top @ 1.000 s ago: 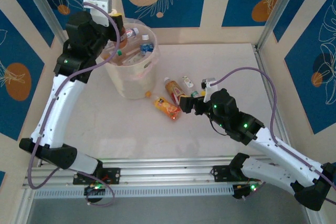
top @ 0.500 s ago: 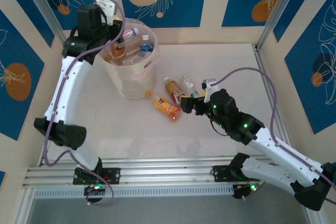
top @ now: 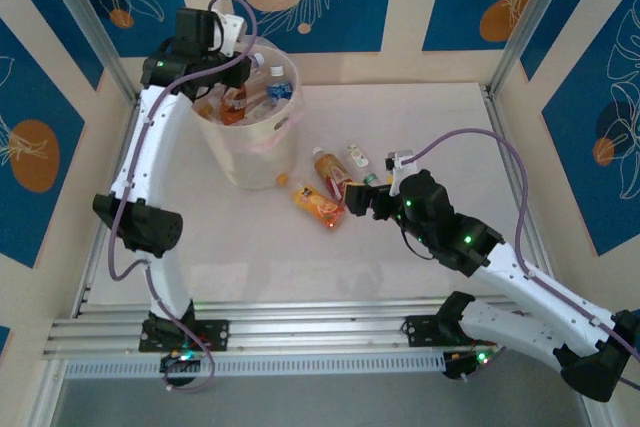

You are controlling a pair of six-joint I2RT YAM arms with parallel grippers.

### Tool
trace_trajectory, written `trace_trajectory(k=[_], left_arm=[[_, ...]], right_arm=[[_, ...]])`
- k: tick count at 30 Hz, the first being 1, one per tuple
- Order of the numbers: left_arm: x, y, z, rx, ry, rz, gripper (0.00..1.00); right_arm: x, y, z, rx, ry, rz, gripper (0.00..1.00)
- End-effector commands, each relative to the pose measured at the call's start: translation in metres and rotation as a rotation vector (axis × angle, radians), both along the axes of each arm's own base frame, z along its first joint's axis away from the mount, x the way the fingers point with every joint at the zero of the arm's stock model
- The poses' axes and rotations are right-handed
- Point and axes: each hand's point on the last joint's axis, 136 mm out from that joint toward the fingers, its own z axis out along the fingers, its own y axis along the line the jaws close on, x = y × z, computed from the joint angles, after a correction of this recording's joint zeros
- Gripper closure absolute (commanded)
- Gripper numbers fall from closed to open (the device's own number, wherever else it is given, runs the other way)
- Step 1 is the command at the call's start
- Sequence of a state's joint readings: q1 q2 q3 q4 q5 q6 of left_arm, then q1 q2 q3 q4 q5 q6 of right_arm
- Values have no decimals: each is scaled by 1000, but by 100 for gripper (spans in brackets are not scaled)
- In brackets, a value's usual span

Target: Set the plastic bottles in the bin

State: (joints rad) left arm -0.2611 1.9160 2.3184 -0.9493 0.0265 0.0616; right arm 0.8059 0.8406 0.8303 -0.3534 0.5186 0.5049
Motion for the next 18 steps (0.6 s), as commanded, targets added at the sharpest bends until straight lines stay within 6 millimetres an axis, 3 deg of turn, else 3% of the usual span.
trace_trajectory(k=[1, 6, 10, 13, 18], left_arm=[[-1, 3, -12, 39, 42, -29, 93], [3, 1, -28, 68, 85, -46, 85], [7, 1, -35, 71, 95, -45, 68], [12, -2, -32, 55, 80, -46, 53], [19, -14, -21, -3, 43, -76, 42]], right_arm=[[2, -5, 19, 38, -30, -40, 1], [3, -8, 18, 37, -28, -55, 1], [6, -11, 16, 33, -18, -79, 1], [8, -15, 14, 23, 0, -101, 1], [10, -19, 11, 12, 22, -127, 1]])
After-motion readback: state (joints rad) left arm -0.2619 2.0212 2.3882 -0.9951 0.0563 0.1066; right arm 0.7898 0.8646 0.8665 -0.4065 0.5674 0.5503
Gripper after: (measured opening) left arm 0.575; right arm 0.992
